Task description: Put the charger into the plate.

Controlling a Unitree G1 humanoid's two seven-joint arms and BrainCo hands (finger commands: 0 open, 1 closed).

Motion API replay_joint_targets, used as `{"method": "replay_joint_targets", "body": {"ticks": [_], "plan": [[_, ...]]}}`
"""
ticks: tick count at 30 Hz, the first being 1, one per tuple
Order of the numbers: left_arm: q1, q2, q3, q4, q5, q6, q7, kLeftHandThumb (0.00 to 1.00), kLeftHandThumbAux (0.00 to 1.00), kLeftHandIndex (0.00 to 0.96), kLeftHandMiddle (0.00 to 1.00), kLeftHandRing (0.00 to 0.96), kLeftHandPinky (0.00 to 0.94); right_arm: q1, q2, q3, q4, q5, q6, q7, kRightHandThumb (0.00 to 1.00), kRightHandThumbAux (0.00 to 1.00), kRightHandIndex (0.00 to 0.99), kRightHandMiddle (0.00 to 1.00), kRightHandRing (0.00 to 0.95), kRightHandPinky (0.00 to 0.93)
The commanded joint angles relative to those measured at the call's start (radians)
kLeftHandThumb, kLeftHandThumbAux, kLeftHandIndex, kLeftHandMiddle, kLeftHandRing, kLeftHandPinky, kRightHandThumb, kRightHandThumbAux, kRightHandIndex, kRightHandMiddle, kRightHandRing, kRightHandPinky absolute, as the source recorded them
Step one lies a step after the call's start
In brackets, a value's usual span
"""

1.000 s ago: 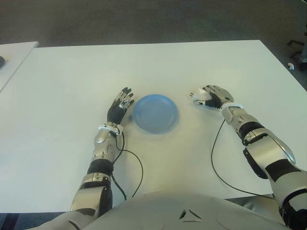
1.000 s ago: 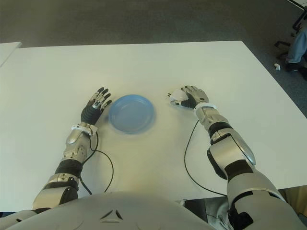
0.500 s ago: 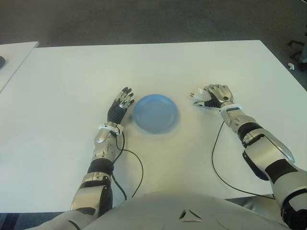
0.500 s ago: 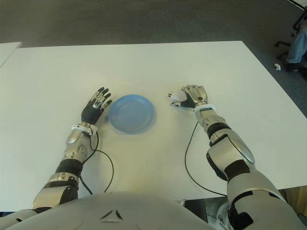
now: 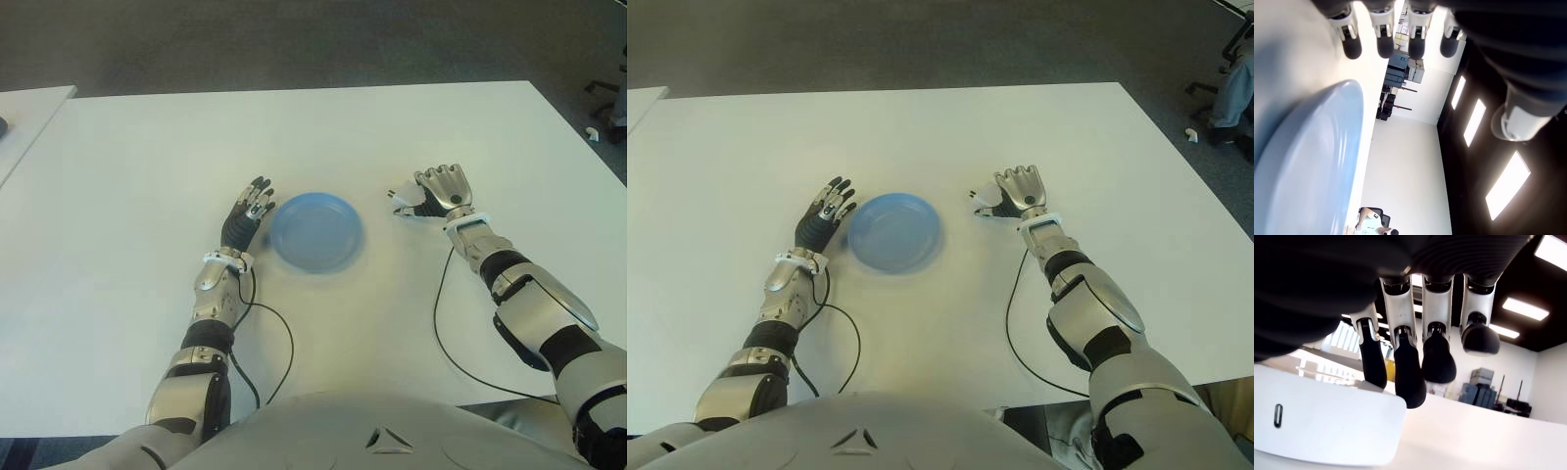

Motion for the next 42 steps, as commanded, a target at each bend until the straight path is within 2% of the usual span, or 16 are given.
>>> {"method": "replay_joint_targets", "body": {"ticks": [1, 11, 17, 24, 26, 33, 42], "plan": [[0.016, -0.005, 0.001, 0.040, 0.012, 0.020, 0.007, 0.036, 0.524, 0.000, 0.080, 0.039, 0.000, 0.032, -0.013, 0.017, -0.061, -0.031, 0.030, -0.002, 0.735, 0.705, 0.441, 0.833, 0.829, 0.856], [0.014, -0.006, 0.003, 0.043, 0.007, 0.024, 0.006, 0.038, 0.526, 0.000, 0.069, 0.032, 0.000, 0.063, -0.058, -0.010, -0.257, -0.051, 0.072, -0.011, 0.732, 0.707, 0.440, 0.842, 0.839, 0.859], [0.010, -0.009, 0.008, 0.047, 0.004, 0.031, 0.011, 0.046, 0.534, 0.000, 0.065, 0.028, 0.000, 0.108, -0.067, -0.101, -0.472, 0.010, 0.050, 0.050, 0.730, 0.708, 0.440, 0.846, 0.846, 0.863], [0.007, -0.007, 0.010, 0.054, 0.009, 0.033, 0.018, 0.047, 0.538, 0.000, 0.073, 0.034, 0.000, 0.198, -0.059, -0.223, -0.838, 0.082, 0.072, 0.212, 0.731, 0.709, 0.440, 0.854, 0.857, 0.873], [0.005, -0.007, 0.009, 0.056, 0.012, 0.034, 0.021, 0.043, 0.538, 0.000, 0.077, 0.037, 0.000, 0.215, -0.054, -0.248, -0.896, 0.097, 0.068, 0.244, 0.732, 0.709, 0.440, 0.856, 0.860, 0.875], [0.001, -0.006, 0.009, 0.066, 0.013, 0.028, 0.018, 0.038, 0.529, 0.000, 0.083, 0.038, 0.000, 0.244, -0.007, -0.301, -1.004, 0.111, 0.065, 0.322, 0.735, 0.708, 0.440, 0.859, 0.863, 0.878], [-0.003, -0.008, 0.011, 0.073, 0.011, 0.026, 0.021, 0.043, 0.519, 0.000, 0.083, 0.033, 0.000, 0.257, 0.033, -0.347, -1.043, 0.126, 0.043, 0.389, 0.736, 0.708, 0.440, 0.859, 0.864, 0.880]]}}
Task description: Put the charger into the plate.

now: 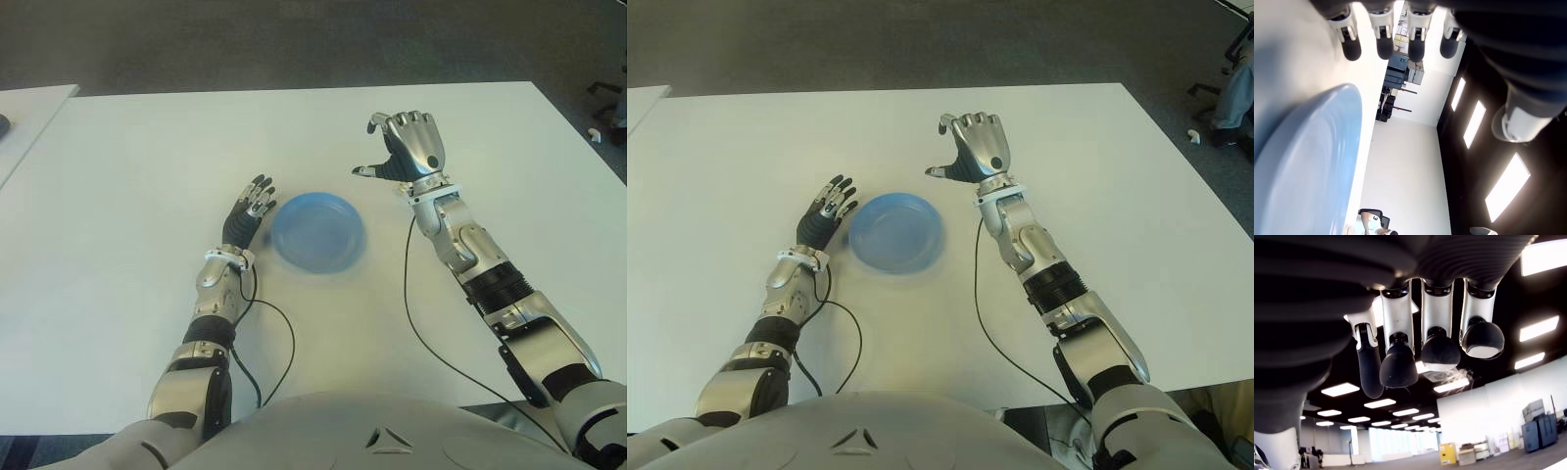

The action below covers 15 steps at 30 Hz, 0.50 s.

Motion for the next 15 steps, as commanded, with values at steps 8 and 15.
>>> {"method": "replay_joint_targets", "body": {"ticks": [8, 15], "plan": [[0.026, -0.010, 0.006, 0.033, 0.007, 0.033, 0.014, 0.051, 0.515, 0.000, 0.079, 0.028, 0.000, 0.015, 0.017, -0.056, 0.042, 0.049, -0.084, 0.026, 0.737, 0.708, 0.440, 0.850, 0.857, 0.871], [0.024, -0.008, 0.011, 0.031, 0.001, 0.044, 0.011, 0.060, 0.514, 0.000, 0.079, 0.031, 0.000, -0.041, -0.004, -0.080, 0.322, 0.086, -0.264, -0.083, 0.660, 0.662, 0.392, 0.526, 0.498, 0.483]]}}
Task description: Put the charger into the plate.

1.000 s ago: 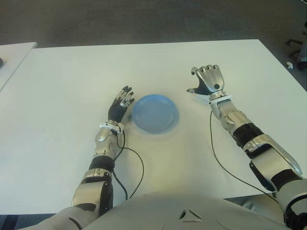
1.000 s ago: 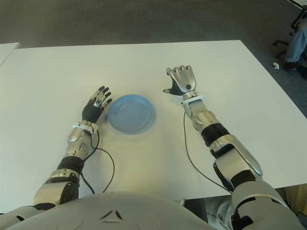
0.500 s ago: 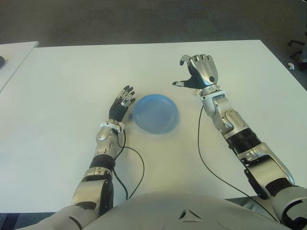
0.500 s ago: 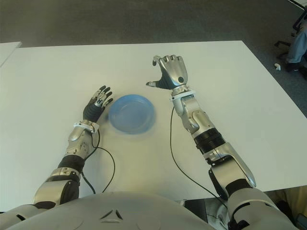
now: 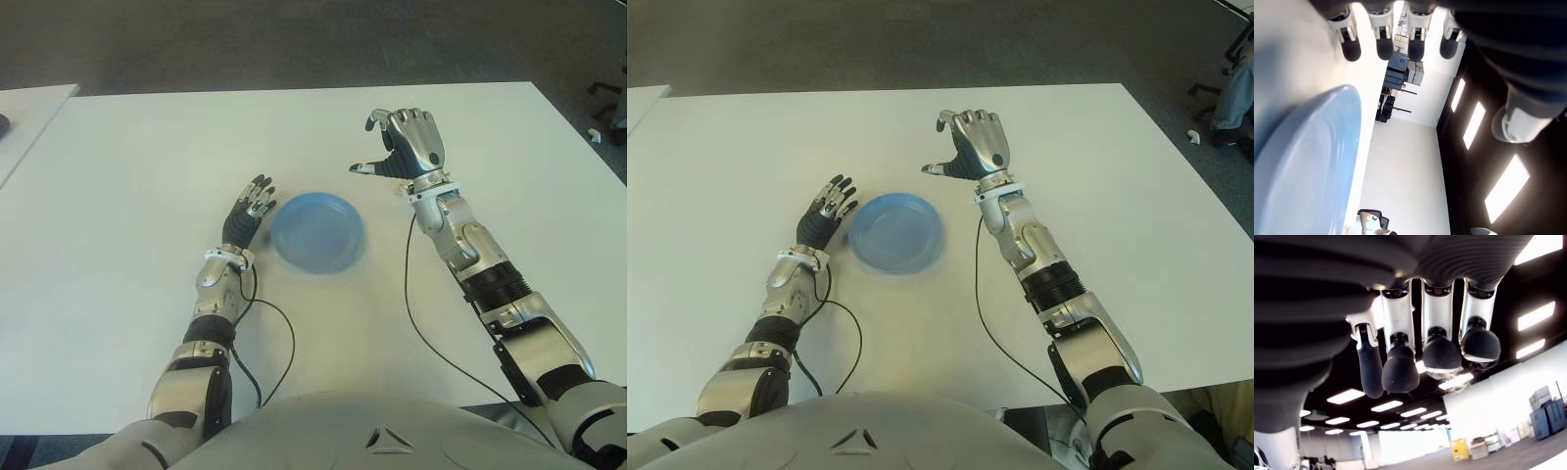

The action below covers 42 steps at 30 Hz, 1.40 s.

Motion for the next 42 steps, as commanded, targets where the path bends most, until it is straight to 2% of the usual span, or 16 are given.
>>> {"method": "replay_joint_targets", "body": {"ticks": [1, 2, 4, 5, 9, 13, 19, 29, 42], "plan": [[0.027, -0.007, 0.008, 0.031, 0.002, 0.037, 0.010, 0.061, 0.515, 0.000, 0.080, 0.032, 0.000, -0.035, -0.020, -0.015, 0.216, 0.025, -0.103, -0.060, 0.585, 0.595, 0.344, 0.434, 0.397, 0.385], [0.027, -0.006, 0.008, 0.031, 0.001, 0.037, 0.009, 0.061, 0.515, 0.000, 0.081, 0.033, 0.000, -0.045, -0.022, -0.014, 0.253, 0.026, -0.118, -0.067, 0.550, 0.562, 0.301, 0.367, 0.330, 0.323], [0.028, -0.003, 0.007, 0.031, 0.002, 0.037, 0.006, 0.059, 0.517, 0.000, 0.082, 0.035, 0.000, -0.047, -0.026, -0.010, 0.260, 0.018, -0.086, -0.030, 0.458, 0.459, 0.153, 0.173, 0.149, 0.149], [0.029, -0.002, 0.007, 0.031, 0.003, 0.037, 0.005, 0.058, 0.519, 0.000, 0.082, 0.036, 0.000, -0.046, -0.027, -0.008, 0.255, 0.014, -0.070, -0.012, 0.426, 0.400, 0.098, 0.110, 0.095, 0.095], [0.031, 0.002, 0.008, 0.029, 0.002, 0.039, -0.002, 0.056, 0.521, 0.000, 0.082, 0.036, 0.000, -0.038, -0.041, -0.005, 0.247, 0.007, -0.035, 0.042, 0.380, 0.307, 0.025, 0.028, 0.024, 0.024], [0.033, 0.006, 0.008, 0.025, 0.001, 0.043, -0.007, 0.050, 0.522, 0.000, 0.077, 0.036, 0.000, -0.025, -0.061, 0.002, 0.265, 0.003, -0.011, 0.096, 0.350, 0.203, 0.005, 0.005, 0.005, 0.005], [0.034, 0.010, 0.010, 0.024, 0.000, 0.046, -0.009, 0.036, 0.525, 0.000, 0.070, 0.035, 0.000, -0.040, -0.052, 0.012, 0.318, 0.001, 0.008, 0.127, 0.341, 0.139, 0.000, 0.000, 0.000, 0.000], [0.033, 0.014, 0.011, 0.030, 0.002, 0.034, -0.023, 0.032, 0.523, 0.000, 0.078, 0.039, 0.000, -0.089, -0.030, 0.039, 0.466, -0.008, 0.022, 0.105, 0.330, 0.112, 0.000, 0.000, 0.000, 0.000], [0.036, 0.017, 0.006, 0.031, 0.010, 0.020, -0.023, 0.028, 0.522, 0.000, 0.090, 0.043, 0.000, -0.119, -0.023, 0.063, 0.562, -0.006, 0.043, 0.110, 0.337, 0.115, 0.000, 0.000, 0.000, 0.000]]}}
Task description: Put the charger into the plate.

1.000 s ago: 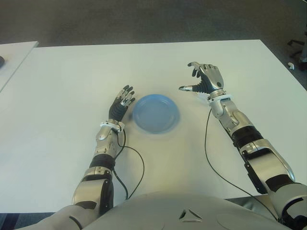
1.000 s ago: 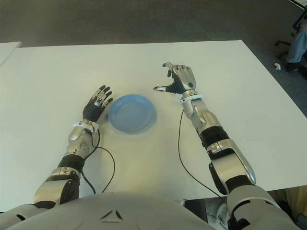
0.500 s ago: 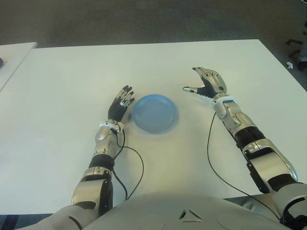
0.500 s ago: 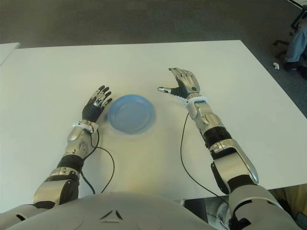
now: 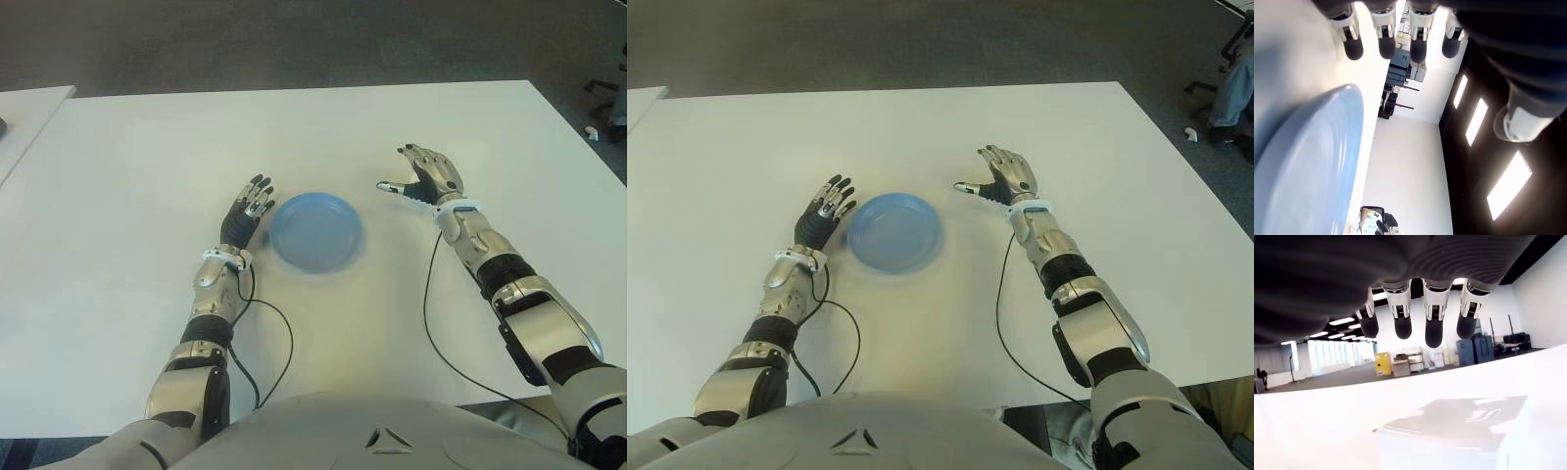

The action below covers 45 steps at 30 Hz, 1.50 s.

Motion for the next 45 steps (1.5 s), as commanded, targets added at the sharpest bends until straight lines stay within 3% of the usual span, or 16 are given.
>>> {"method": "replay_joint_targets", "body": {"ticks": [1, 21, 32, 45], "plan": [[0.034, 0.006, 0.002, 0.032, 0.009, 0.023, -0.005, 0.027, 0.523, 0.000, 0.091, 0.044, 0.000, -0.013, 0.012, 0.014, 0.048, 0.001, 0.008, 0.000, 0.338, 0.115, 0.000, 0.000, 0.000, 0.000], [0.036, 0.009, 0.006, 0.027, 0.000, 0.023, -0.030, 0.029, 0.515, 0.000, 0.082, 0.042, 0.000, -0.077, 0.057, 0.033, 0.265, 0.017, 0.016, -0.029, 0.356, 0.127, 0.000, 0.000, 0.000, 0.000], [0.042, 0.009, 0.009, 0.023, -0.005, 0.024, -0.038, 0.029, 0.517, 0.000, 0.072, 0.038, 0.000, -0.124, 0.037, 0.042, 0.374, 0.028, -0.018, -0.018, 0.373, 0.136, 0.000, 0.000, 0.000, 0.000], [0.045, 0.012, 0.018, 0.021, -0.016, 0.032, -0.037, 0.031, 0.528, 0.000, 0.074, 0.044, 0.000, -0.114, 0.002, 0.056, 0.417, 0.035, -0.072, 0.005, 0.359, 0.182, 0.000, 0.000, 0.000, 0.000]]}}
